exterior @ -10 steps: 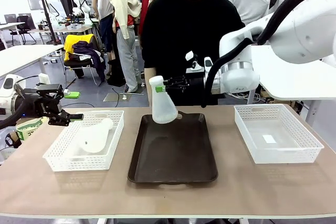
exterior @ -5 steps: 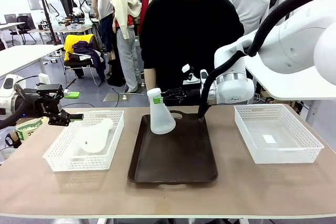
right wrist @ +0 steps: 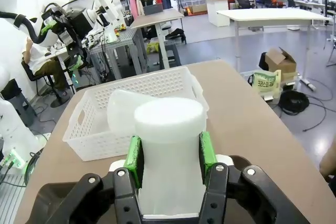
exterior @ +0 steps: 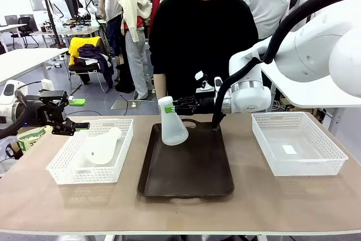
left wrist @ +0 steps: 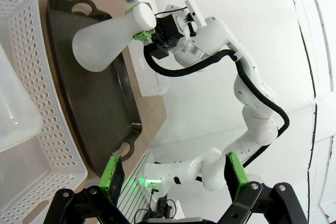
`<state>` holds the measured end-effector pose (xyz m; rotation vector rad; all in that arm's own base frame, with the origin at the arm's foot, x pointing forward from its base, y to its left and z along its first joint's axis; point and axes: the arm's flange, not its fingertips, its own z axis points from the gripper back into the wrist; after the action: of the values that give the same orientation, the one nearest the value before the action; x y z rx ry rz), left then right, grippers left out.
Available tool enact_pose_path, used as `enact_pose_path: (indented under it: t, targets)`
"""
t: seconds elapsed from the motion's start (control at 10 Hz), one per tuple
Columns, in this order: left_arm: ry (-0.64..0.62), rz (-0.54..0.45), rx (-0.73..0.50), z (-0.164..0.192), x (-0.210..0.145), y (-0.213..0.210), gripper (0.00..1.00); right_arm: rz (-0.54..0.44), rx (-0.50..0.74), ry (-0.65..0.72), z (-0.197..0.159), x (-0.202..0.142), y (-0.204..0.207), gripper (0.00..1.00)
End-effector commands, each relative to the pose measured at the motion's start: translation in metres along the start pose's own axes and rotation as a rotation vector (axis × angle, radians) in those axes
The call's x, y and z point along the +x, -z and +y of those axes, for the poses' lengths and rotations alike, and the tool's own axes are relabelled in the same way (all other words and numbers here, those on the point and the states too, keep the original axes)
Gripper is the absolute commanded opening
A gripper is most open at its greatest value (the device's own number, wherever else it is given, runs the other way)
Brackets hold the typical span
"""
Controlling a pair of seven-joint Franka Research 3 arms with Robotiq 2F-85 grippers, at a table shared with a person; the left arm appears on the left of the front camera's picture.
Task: Prepare the laboratory tools.
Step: Place the picked Big flask upright in the Handle tray as instructed by the person.
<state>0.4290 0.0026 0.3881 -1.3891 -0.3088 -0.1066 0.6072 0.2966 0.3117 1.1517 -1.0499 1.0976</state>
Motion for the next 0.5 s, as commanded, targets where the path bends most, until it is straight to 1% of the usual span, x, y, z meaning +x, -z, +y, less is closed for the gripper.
enact_pose_path:
  t: [0.0, 0.4]
  targets:
    - [0.003, -0.007, -0.011, -0.0020, 0.0005, -0.0009, 1.00, -0.033, -0.009, 0.014, -0.0042, 0.0014, 0.0049, 0.04]
    - [0.003, -0.007, -0.011, -0.0020, 0.0005, -0.0009, 1.00, -0.003, 0.001, 0.011, -0.0014, -0.0022, 0.0033, 0.75]
